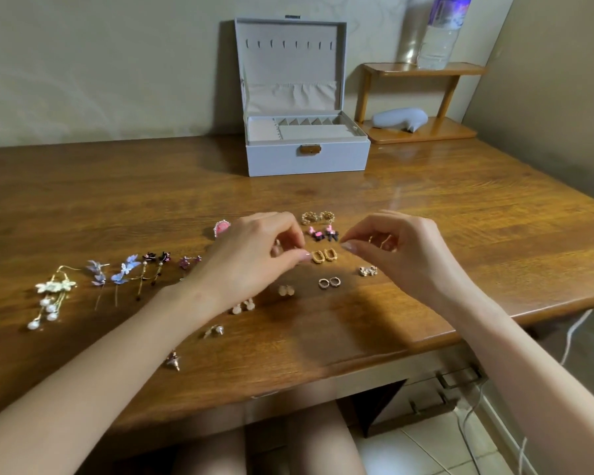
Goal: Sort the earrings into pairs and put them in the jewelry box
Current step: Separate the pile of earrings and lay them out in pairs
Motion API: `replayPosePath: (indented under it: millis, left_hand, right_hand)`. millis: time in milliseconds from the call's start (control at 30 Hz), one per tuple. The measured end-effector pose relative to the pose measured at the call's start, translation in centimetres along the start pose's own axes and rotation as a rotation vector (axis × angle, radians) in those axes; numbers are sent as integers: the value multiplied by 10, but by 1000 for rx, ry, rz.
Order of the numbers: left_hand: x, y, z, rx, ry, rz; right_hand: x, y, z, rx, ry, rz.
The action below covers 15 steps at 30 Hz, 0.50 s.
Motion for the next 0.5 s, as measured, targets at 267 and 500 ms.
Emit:
replayPosePath:
  millis: [267,500]
  left_hand:
    - [59,-53,47,32,-23,153]
    - [97,-73,59,13,-61,212]
  right_hand:
    - [1,-37,-51,-76,-232,114]
    - [9,-54,-98,32,-448,252]
Point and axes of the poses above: each hand's wrist, its own x-axis away from the middle knuckle, its own z-axis out of the back of the hand, y = z × x, the point moved 2 cm from there along -x, towards the middle knuckle, and after that the axes turned 12 degrees about -x, right-handed, at the moved point
